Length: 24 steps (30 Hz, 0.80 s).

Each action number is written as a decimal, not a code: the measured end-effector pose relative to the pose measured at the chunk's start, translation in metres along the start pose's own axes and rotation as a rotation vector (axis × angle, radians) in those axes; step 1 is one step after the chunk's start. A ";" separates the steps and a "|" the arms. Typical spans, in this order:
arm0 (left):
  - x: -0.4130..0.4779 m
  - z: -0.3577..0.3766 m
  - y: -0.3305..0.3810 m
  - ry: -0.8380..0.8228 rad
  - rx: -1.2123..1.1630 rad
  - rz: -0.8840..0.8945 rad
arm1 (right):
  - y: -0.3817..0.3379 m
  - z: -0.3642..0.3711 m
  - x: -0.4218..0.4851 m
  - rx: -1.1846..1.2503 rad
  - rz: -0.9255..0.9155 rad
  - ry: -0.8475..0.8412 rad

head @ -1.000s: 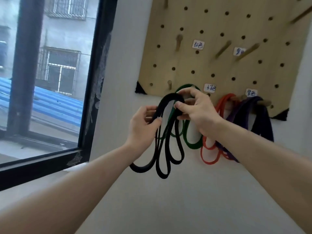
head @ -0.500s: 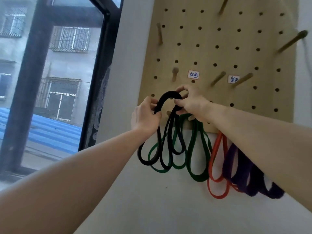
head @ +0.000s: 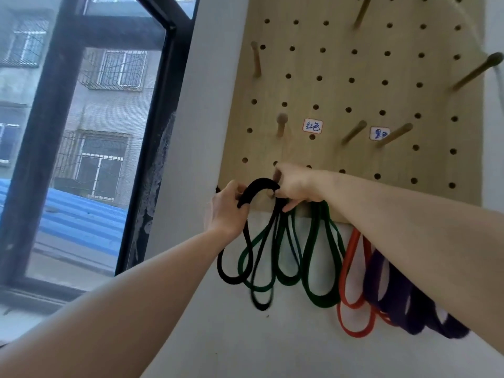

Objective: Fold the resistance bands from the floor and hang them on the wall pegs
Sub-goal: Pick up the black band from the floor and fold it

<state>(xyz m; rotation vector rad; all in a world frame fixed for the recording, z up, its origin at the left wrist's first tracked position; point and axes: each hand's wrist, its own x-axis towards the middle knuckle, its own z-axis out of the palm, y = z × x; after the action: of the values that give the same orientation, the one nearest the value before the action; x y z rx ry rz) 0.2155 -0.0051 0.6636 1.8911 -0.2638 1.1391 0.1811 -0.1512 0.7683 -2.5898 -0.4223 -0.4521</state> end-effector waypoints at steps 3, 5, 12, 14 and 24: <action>-0.010 0.011 -0.004 -0.024 -0.118 0.008 | 0.004 -0.008 0.001 -0.296 -0.111 0.032; -0.018 0.020 -0.005 -0.022 -0.204 0.059 | 0.012 -0.012 0.004 -0.361 -0.175 0.069; -0.040 0.051 0.012 -0.050 -0.060 0.063 | 0.032 0.000 0.004 -0.124 -0.341 0.086; -0.038 0.057 0.013 -0.010 -0.001 0.030 | 0.034 -0.002 0.003 -0.136 -0.370 0.065; -0.011 0.043 -0.020 0.114 0.132 0.248 | 0.045 0.003 0.004 -0.339 -0.399 0.239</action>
<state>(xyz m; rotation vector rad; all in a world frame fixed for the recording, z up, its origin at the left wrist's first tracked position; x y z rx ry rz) 0.2471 -0.0295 0.6351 1.9375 -0.3750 1.4570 0.2024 -0.1866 0.7498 -2.7199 -0.8436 -1.0383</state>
